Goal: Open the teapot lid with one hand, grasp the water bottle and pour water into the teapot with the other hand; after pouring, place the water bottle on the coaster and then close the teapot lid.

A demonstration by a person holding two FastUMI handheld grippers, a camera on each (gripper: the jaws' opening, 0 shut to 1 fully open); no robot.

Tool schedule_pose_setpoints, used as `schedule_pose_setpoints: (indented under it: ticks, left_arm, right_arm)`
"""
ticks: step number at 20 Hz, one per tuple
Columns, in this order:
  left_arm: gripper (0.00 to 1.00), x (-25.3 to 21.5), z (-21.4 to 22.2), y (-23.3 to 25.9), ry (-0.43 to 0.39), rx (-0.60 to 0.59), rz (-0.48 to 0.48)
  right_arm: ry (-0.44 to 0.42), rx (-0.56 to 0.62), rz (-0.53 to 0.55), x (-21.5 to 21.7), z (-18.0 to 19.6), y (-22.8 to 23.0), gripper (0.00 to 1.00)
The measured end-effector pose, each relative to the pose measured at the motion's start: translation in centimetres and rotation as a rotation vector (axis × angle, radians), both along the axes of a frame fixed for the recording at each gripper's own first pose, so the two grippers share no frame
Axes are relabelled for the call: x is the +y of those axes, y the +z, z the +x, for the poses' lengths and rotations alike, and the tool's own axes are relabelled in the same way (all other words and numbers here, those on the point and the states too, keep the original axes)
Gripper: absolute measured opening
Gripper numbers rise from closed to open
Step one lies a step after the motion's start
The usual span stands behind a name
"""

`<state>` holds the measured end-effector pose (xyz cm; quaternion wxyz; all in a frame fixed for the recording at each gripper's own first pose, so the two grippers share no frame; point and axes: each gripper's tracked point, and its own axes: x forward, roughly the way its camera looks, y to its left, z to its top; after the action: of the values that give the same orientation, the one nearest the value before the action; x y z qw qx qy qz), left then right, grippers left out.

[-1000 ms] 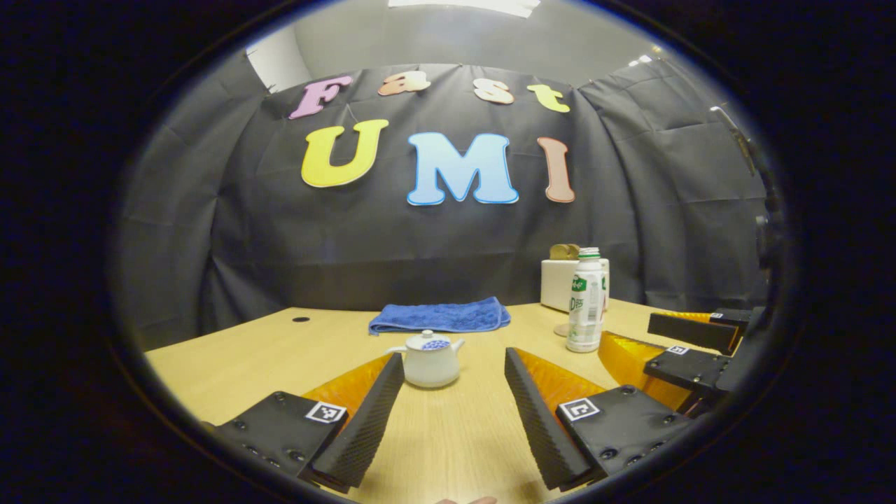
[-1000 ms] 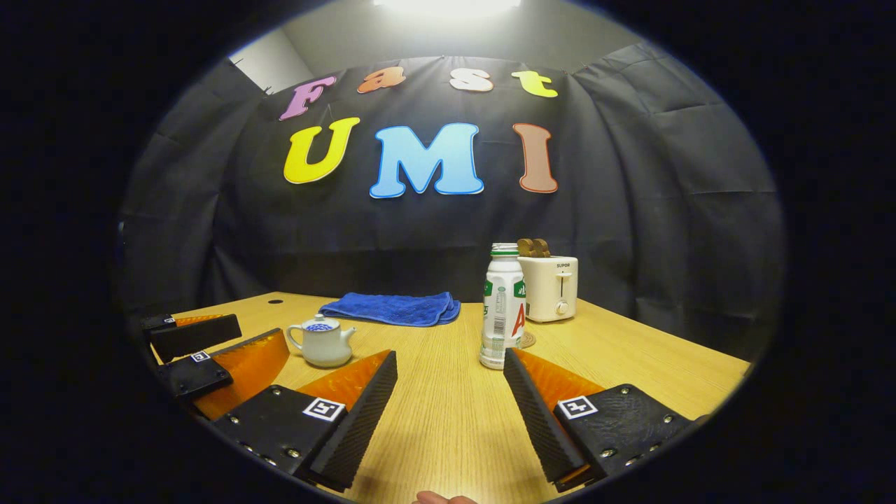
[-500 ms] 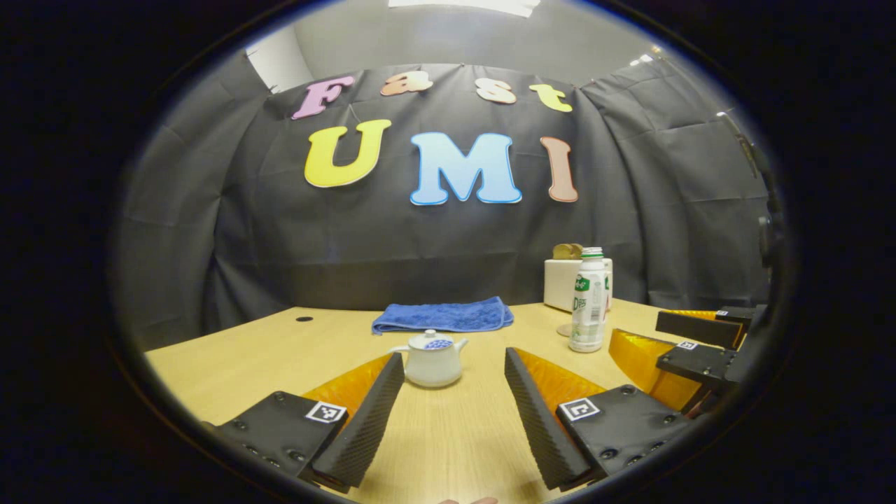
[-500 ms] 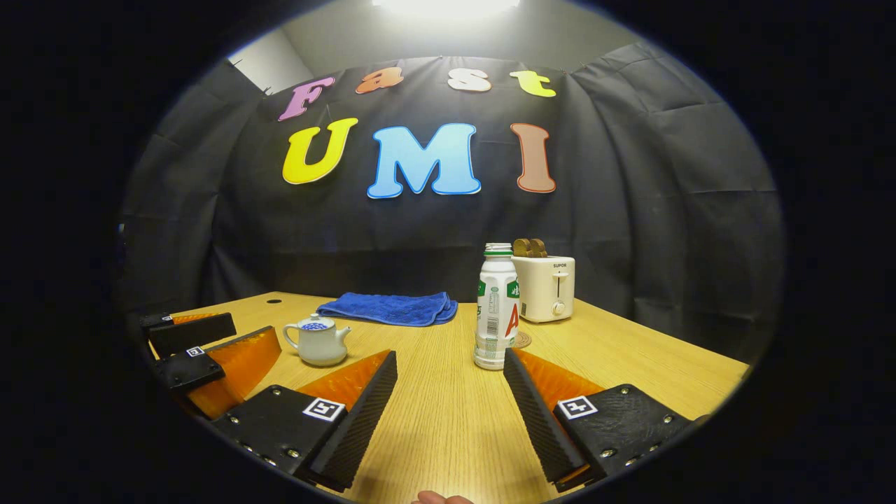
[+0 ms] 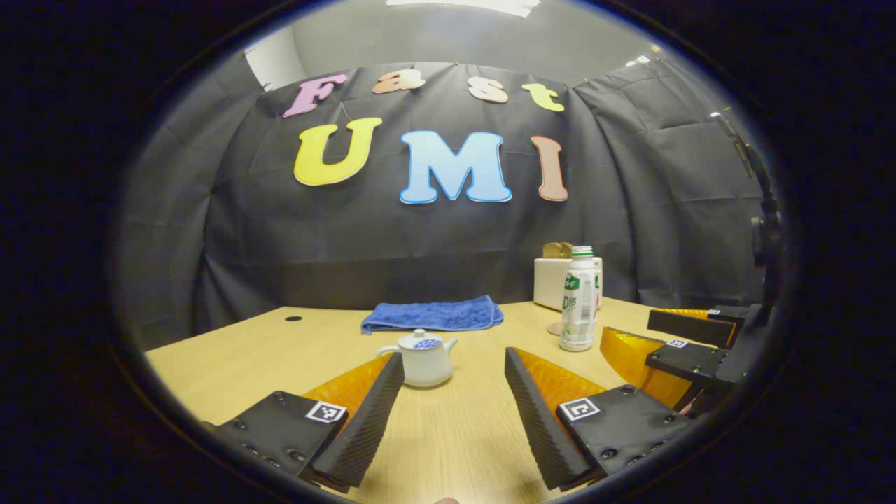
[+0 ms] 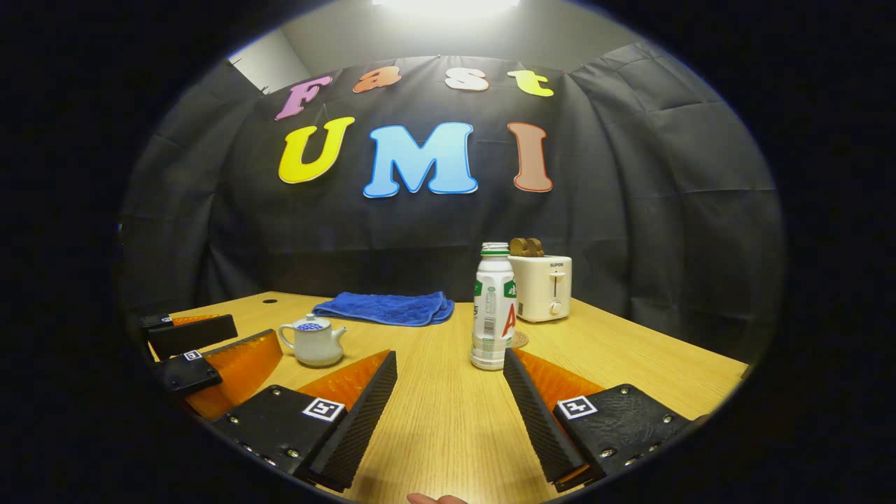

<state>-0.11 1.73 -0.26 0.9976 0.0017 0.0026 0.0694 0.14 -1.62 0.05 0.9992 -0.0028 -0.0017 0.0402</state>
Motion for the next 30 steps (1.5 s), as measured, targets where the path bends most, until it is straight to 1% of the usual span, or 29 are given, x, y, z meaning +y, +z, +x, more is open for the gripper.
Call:
schedule_pose_setpoints:
  ticks: [3, 5, 6, 9, 14, 17, 19, 21, 22, 27, 30]
  left_arm:
    - [0.99, 0.3, 0.1, 0.2, 0.032, -0.003, -0.012]
    - [0.99, 0.1, 0.8, -0.1, 0.011, 0.01, -0.046]
    - [0.99, 0.1, 1.1, 0.1, 0.008, 0.013, -0.048]
    - [0.99, 1.3, 2.2, 0.9, 0.024, 0.018, -0.045]
    - [0.99, 2.1, 4.2, 1.0, 0.032, 0.021, -0.033]
    - [0.99, 2.9, 6.4, 1.2, 0.03, 0.027, -0.05]
    - [0.99, 4.4, 8.4, 1.4, 0.049, 0.031, -0.057]
    - [0.99, 6.0, 10.5, 0.8, 0.066, 0.065, -0.062]
    - [0.99, 6.0, 11.3, 0.2, 0.06, 0.083, -0.068]
    - [0.99, 6.2, 13.7, -1.4, 0.048, 0.126, -0.04]
    - [0.99, 7.3, 15.3, -1.7, 0.054, 0.131, -0.059]
  right_arm:
    - [0.032, 0.015, -0.002, 0.2, 0.3, -0.2, 0.95]
    - [0.041, 0.049, 0.011, -0.1, 0.5, -0.6, 0.95]
    - [0.045, 0.057, 0.024, -0.2, 0.6, -0.4, 0.95]
    - [0.042, 0.038, 0.039, -0.7, 1.1, 1.0, 0.95]
    - [0.036, 0.003, 0.008, -1.3, 1.7, 2.0, 0.95]
    - [0.053, 0.0, 0.001, -1.0, 2.0, 2.1, 0.95]
    - [0.057, 0.002, -0.002, -1.0, 2.0, 2.0, 0.95]
    - [0.057, 0.007, -0.007, -1.2, 2.2, 1.8, 0.95]
    - [0.054, 0.004, -0.006, -1.4, 2.2, 1.8, 0.95]
    - [0.052, 0.007, -0.006, -1.6, 2.6, 1.5, 0.95]
    - [0.058, 0.027, -0.006, -1.5, 2.8, 0.9, 0.95]
